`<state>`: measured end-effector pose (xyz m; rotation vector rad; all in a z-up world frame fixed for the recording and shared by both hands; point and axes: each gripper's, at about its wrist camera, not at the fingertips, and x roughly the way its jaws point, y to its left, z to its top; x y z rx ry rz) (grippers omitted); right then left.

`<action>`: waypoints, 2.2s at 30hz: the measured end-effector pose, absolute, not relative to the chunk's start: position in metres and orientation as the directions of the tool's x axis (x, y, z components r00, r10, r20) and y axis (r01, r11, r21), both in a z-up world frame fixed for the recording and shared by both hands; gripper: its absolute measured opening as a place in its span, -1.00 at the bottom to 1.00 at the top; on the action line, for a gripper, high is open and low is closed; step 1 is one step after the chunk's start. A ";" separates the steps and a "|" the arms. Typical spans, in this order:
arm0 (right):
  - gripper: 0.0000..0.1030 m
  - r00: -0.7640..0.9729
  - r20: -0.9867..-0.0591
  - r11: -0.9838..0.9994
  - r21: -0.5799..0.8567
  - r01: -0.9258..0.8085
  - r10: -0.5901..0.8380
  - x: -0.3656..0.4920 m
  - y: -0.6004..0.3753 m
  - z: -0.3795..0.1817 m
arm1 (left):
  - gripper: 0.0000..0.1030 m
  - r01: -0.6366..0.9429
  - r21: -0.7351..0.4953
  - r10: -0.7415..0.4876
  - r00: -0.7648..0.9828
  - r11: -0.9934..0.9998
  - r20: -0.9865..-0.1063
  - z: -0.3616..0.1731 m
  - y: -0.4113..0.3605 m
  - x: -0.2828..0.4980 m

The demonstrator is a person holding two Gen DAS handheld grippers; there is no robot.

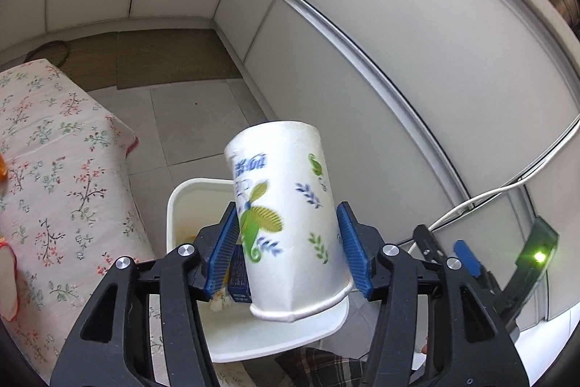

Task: Collect trash
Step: 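Lower the white paper cup into the bin and open the left gripper, then grasp the blue-white snack box with the left gripper while the right grasps the plastic bottle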

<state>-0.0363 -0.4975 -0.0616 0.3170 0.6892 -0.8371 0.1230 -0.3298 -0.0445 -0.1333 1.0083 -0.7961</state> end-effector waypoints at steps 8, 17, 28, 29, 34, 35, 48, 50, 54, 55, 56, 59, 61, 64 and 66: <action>0.77 0.512 -0.680 0.670 0.040 0.741 -0.526 -0.031 -0.488 -0.060 | 0.26 0.498 -0.364 -0.577 0.386 0.787 -0.720 -0.043 -0.311 0.119; 0.77 0.580 -0.649 0.749 0.023 0.662 -0.492 0.001 -0.439 -0.050 | 0.29 0.389 -0.188 -0.398 0.578 0.902 -0.712 -0.033 -0.262 0.108; 0.77 0.694 -0.595 0.861 0.006 0.508 -0.406 0.039 -0.359 -0.042 | 0.29 0.269 -0.121 -0.276 0.672 0.956 -0.687 -0.017 -0.188 0.103; 0.77 0.703 -0.593 0.870 0.006 0.493 -0.394 0.042 -0.352 -0.042 | 0.29 0.256 -0.117 -0.265 0.679 0.960 -0.685 -0.016 -0.181 0.102; 0.77 0.738 -0.582 0.911 -0.012 0.412 -0.341 0.057 -0.312 -0.042 | 0.29 0.179 -0.123 -0.214 0.693 0.976 -0.688 -0.016 -0.140 0.106; 0.77 0.746 -0.578 0.918 -0.015 0.395 -0.330 0.059 -0.303 -0.041 | 0.29 0.168 -0.124 -0.207 0.695 0.978 -0.689 -0.016 -0.134 0.107; 0.77 0.828 -0.535 0.986 -0.065 0.156 -0.166 0.086 -0.211 -0.040 | 0.29 0.021 -0.129 -0.108 0.685 0.991 -0.721 -0.033 -0.049 0.111; 0.77 0.834 -0.532 0.989 -0.077 0.124 -0.146 0.090 -0.199 -0.041 | 0.29 0.002 -0.128 -0.095 0.683 0.992 -0.724 -0.035 -0.038 0.111; 0.77 0.843 -0.529 0.994 -0.088 0.063 -0.100 0.097 -0.174 -0.045 | 0.29 -0.048 -0.123 -0.059 0.674 0.991 -0.736 -0.040 -0.010 0.109; 0.77 0.844 -0.530 0.995 -0.087 0.043 -0.083 0.099 -0.167 -0.046 | 0.29 -0.059 -0.123 -0.052 0.670 0.991 -0.740 -0.041 -0.003 0.108; 0.77 0.845 -0.531 0.996 -0.086 0.019 -0.062 0.101 -0.159 -0.047 | 0.29 -0.073 -0.124 -0.044 0.665 0.990 -0.745 -0.043 0.006 0.108; 0.77 0.848 -0.529 0.994 -0.097 -0.041 -0.016 0.102 -0.139 -0.050 | 0.29 -0.110 -0.120 -0.019 0.655 0.987 -0.755 -0.048 0.028 0.106; 0.77 0.847 -0.531 0.991 -0.103 -0.086 0.019 0.103 -0.125 -0.051 | 0.29 -0.133 -0.119 -0.005 0.649 0.984 -0.761 -0.051 0.040 0.106; 0.77 0.843 -0.534 0.980 -0.123 -0.154 0.066 0.103 -0.103 -0.056 | 0.29 -0.167 -0.119 0.014 0.633 0.979 -0.774 -0.057 0.060 0.106; 0.77 0.835 -0.541 0.967 -0.148 -0.209 0.098 0.104 -0.088 -0.060 | 0.29 -0.190 -0.124 0.020 0.614 0.974 -0.789 -0.063 0.073 0.108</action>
